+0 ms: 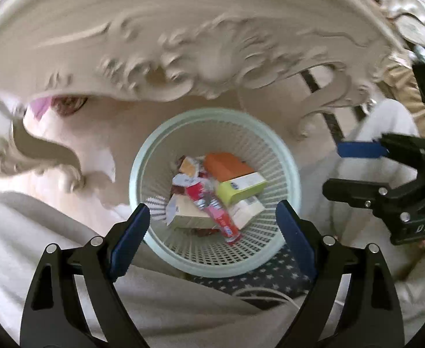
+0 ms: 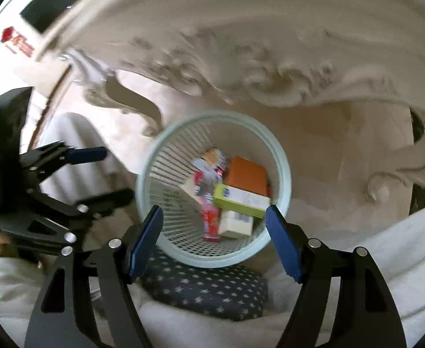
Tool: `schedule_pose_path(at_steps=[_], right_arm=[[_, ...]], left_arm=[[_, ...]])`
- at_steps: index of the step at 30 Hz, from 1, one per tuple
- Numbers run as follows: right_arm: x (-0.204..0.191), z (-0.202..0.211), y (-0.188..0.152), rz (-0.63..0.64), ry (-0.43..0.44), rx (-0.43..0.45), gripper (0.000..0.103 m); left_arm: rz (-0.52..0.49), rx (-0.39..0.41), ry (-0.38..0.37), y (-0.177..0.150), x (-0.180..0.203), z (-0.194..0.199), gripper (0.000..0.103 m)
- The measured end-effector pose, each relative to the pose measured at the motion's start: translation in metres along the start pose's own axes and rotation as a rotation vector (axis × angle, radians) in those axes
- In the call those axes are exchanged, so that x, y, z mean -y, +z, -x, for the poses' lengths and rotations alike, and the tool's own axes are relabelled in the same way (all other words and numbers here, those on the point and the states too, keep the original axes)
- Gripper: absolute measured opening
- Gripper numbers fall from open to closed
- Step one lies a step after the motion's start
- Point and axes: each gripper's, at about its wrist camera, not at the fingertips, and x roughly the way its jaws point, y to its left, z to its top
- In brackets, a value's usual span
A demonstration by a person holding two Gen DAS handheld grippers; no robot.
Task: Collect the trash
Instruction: 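Release the strawberry tube and green-white box into the wastebasket with both tools, then move both open tools back toward the table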
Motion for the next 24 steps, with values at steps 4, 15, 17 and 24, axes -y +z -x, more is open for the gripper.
schedule_pose_path(at_steps=[4,15,17,24], right_arm=[[-0.020,0.034,0.010,0.077,0.033,0.065,0.069],[-0.025,0.143,0.086,0.077,-0.012,0.462,0.069],[-0.007,0.153,0.121,0.001,-0.088,0.531,0.069],[0.047,0.134,0.248,-0.249,-0.345,0.624,0.071]], left_arm=[[-0.063,0.049,-0.069,0.008,0.013,0.032,0.086],[-0.143,0.361,-0.087,0.085,0.007,0.151,0.086],[-0.127,0.409,-0.017,0.118,-0.007,0.159,0.086],[0.023,0.525,0.193,0.269,-0.073,0.144,0.086]])
